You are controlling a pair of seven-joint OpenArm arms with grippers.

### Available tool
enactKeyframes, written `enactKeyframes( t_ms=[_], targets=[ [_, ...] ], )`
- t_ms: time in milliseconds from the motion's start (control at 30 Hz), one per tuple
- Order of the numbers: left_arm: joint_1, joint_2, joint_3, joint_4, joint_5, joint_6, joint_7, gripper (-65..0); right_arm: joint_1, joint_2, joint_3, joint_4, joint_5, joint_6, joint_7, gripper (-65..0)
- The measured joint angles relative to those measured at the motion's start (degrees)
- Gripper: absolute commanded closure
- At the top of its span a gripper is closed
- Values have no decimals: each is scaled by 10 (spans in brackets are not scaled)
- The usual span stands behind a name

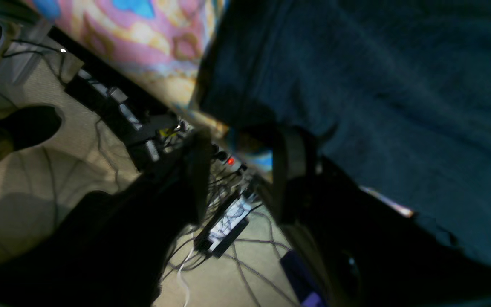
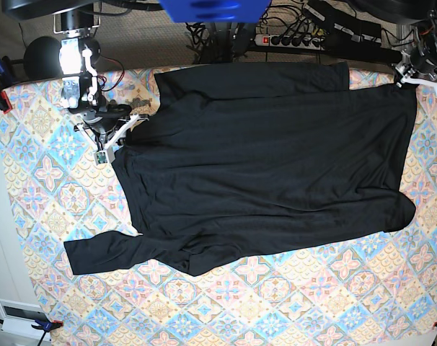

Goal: Layout the t-shirt on the table in an organized manner, then fold the t-shirt properly
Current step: 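Hold the hem corner with the right gripper and shoulder with the left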

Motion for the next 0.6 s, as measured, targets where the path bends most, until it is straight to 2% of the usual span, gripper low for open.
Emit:
enactKeyframes(
  t_ms=[100,200,367,600],
  targets=[
    [8,-9,-13,6,-33,-9,0,-227,0,-1,0,0,0,0,0,-26],
    [18,-17,-37,6,-25,0,-7,-227,0,-1,0,0,1,0,2,-26],
    [14,-11,-28,5,-27,-9,0,-227,19,-1,0,-4,2,3,-14,-26],
    [16,-10,-28,2,-24,-4,0,-227,27,-12,-3,-5,2,3,-18,-26]
  ],
)
